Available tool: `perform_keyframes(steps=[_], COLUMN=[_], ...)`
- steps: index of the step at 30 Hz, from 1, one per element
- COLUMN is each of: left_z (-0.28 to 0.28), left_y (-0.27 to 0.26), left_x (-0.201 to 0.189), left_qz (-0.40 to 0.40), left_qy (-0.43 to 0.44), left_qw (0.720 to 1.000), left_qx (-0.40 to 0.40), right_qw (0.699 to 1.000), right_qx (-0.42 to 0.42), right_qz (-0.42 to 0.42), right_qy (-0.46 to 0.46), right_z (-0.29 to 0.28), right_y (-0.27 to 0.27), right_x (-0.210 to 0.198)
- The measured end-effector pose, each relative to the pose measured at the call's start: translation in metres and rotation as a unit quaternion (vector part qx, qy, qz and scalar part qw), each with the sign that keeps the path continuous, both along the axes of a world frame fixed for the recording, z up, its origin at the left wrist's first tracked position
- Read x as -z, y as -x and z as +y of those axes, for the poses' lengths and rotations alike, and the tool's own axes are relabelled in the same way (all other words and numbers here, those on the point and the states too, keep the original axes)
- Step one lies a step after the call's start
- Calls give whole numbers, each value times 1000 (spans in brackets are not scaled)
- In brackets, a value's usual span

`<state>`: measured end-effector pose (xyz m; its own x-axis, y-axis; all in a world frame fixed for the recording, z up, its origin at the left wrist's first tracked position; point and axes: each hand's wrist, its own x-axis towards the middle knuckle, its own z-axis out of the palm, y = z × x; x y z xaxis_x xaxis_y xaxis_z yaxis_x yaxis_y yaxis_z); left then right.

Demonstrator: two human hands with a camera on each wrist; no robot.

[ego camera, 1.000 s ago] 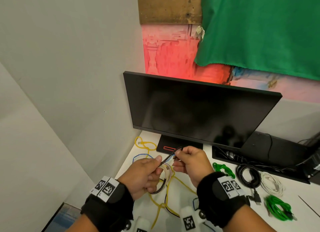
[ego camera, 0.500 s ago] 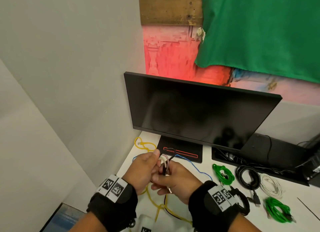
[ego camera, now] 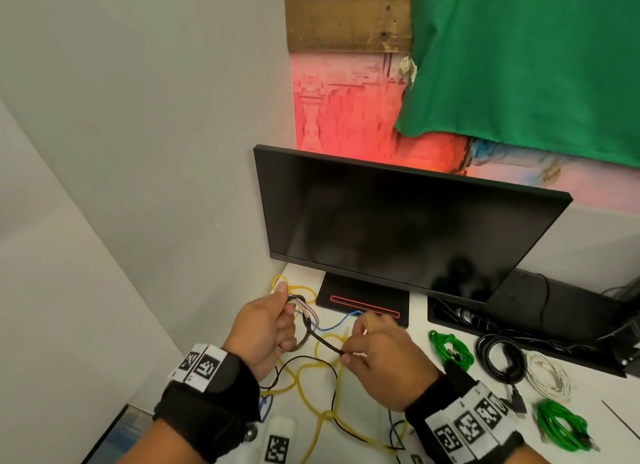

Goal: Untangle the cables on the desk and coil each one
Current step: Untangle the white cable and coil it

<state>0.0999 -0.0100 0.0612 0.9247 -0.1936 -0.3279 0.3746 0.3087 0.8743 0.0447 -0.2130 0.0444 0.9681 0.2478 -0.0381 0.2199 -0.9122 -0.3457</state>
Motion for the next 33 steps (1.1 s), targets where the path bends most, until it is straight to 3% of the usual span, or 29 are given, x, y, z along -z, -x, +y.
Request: perform_keyframes(steps=[2,3,5,7,9,14,16,20,25,28,31,33], left_z=[-5,-8,-15,-22,-26,-26,-27,-29,-35,-43,-44,-42], left_y=[6,9,13,15,14,9,8,1,2,5,5,4], left_x=[-2,-4,-5,-4,-2,7,13,23,21,24,29,30], left_qz=[33,43,56,58,48,11,-19,-101,-156,-151,-175,-186], left_qy=[47,67,104,132,143,133,122,-60,-168,-156,-208,-219], left_qw=[998,995,991,988,987,991,992,991,973,975,961,956], left_qx=[36,52,67,63,46,4,-16,-56,-38,-43,-48,-61], right_qw=[997,996,985,932,867,729,695,658,603,613,638,627], right_qx=[34,56,111,161,187,216,217,221,230,210,200,192], right_qz=[-50,-60,-69,-21,36,95,121,146,197,224,237,262], right_qy=[56,33,-115,-324,-461,-642,-674,-705,-738,-728,-704,-708], right_z=[3,3,5,11,20,27,28,26,32,35,34,29], right_y=[-7,-11,-16,-17,-16,-16,-16,-17,-20,-20,-17,-17], right_x=[-1,-1,3,9,12,9,6,2,4,7,8,9])
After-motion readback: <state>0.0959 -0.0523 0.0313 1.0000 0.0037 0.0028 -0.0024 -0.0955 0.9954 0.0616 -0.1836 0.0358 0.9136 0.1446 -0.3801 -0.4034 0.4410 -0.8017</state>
